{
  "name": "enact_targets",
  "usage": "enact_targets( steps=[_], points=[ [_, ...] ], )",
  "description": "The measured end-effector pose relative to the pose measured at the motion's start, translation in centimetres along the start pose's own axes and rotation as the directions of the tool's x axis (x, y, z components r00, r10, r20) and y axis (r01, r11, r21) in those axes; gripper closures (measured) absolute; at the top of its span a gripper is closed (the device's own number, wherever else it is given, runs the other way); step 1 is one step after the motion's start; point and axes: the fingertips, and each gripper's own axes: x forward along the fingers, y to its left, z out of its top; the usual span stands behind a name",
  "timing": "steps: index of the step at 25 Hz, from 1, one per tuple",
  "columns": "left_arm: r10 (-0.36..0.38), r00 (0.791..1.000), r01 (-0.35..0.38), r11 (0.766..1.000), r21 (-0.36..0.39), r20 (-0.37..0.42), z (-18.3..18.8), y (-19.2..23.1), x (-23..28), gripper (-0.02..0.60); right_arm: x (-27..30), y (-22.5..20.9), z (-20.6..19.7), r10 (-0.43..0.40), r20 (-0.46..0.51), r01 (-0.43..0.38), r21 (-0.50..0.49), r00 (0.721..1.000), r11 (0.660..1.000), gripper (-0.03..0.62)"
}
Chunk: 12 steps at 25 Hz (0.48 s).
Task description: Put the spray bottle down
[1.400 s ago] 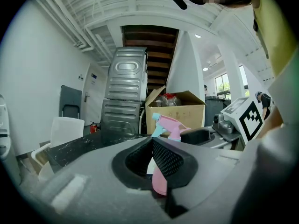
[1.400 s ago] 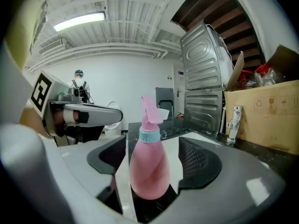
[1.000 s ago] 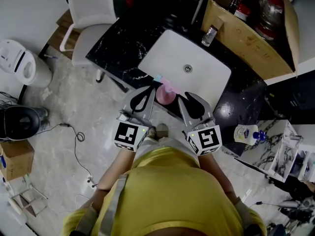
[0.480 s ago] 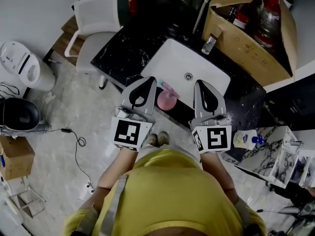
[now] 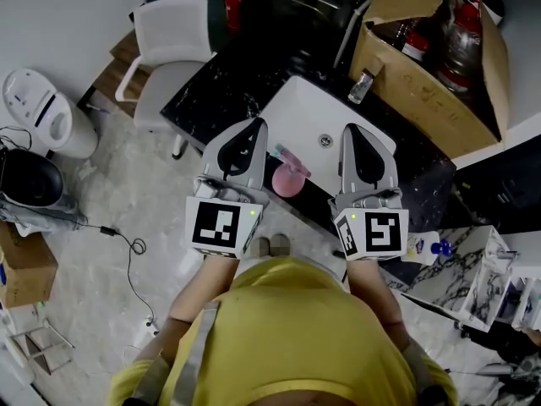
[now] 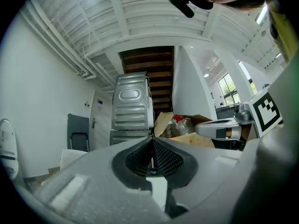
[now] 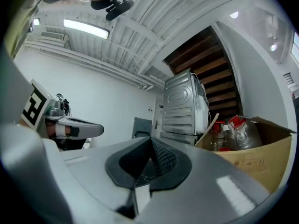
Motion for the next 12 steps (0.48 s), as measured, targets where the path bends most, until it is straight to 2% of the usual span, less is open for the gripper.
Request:
enact_targets(
  steps=[12],
  points=[
    [-0.003,1.0,0.003,1.0,0.002,-0.003,-0.32,0.46,0.67,0.577,0.74,0.39,-0.97,0.031,-0.025,-0.03,0.021,0.999,0.999,0.599]
  ],
)
